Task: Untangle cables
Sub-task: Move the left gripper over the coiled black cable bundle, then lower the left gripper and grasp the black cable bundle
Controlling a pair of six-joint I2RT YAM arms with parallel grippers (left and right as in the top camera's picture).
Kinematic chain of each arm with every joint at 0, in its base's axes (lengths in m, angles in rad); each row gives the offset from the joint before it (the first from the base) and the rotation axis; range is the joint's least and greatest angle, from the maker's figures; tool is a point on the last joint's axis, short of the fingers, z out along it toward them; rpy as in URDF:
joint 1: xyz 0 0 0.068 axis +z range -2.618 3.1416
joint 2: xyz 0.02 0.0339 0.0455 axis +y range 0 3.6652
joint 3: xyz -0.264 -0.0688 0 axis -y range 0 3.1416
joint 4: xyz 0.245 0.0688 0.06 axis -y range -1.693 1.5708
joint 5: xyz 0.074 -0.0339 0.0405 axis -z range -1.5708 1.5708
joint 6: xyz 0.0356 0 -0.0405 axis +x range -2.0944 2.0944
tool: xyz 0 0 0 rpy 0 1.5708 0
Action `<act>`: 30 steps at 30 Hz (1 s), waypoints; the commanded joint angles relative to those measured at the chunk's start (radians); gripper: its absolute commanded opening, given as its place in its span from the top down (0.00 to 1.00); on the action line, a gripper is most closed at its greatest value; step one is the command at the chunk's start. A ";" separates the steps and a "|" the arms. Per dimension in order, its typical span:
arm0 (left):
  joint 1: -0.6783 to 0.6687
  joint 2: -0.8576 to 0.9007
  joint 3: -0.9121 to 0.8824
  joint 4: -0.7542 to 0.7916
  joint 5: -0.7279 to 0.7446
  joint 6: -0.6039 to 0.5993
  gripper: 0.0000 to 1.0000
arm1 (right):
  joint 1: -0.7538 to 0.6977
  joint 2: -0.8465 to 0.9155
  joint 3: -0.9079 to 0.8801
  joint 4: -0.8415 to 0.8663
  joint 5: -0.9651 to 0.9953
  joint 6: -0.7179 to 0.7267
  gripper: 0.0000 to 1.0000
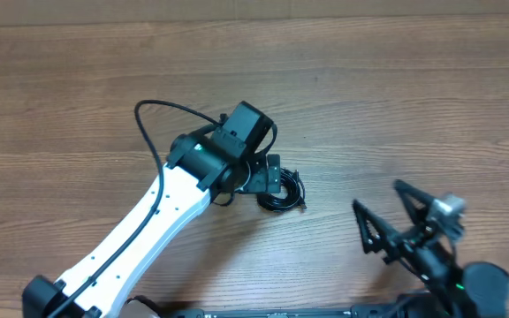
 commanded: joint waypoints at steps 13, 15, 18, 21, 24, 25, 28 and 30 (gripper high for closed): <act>-0.005 0.235 0.017 0.028 0.185 -0.266 0.03 | -0.032 0.590 0.718 -0.615 0.016 -0.185 0.00; -0.005 0.261 0.017 0.030 0.196 -0.296 0.03 | -0.032 0.621 0.722 -0.629 -0.106 -0.185 0.00; -0.005 0.297 0.017 0.055 0.257 -0.313 0.07 | -0.032 0.660 0.722 -0.644 -0.232 -0.185 0.00; -0.005 0.320 0.017 0.076 0.303 -0.313 0.10 | -0.032 0.682 0.722 -0.652 -0.231 -0.185 0.00; -0.006 0.334 0.017 0.082 0.305 -0.313 0.19 | -0.032 0.694 0.722 -0.655 -0.231 -0.185 0.00; -0.006 0.338 0.017 0.082 0.305 -0.313 0.22 | -0.032 0.695 0.722 -0.657 -0.231 -0.185 0.00; -0.006 0.338 0.017 0.082 0.295 -0.314 0.28 | -0.032 0.695 0.722 -0.662 -0.231 -0.185 0.00; -0.006 0.338 0.017 0.082 0.283 -0.326 0.30 | -0.032 0.695 0.722 -0.663 -0.231 -0.185 0.00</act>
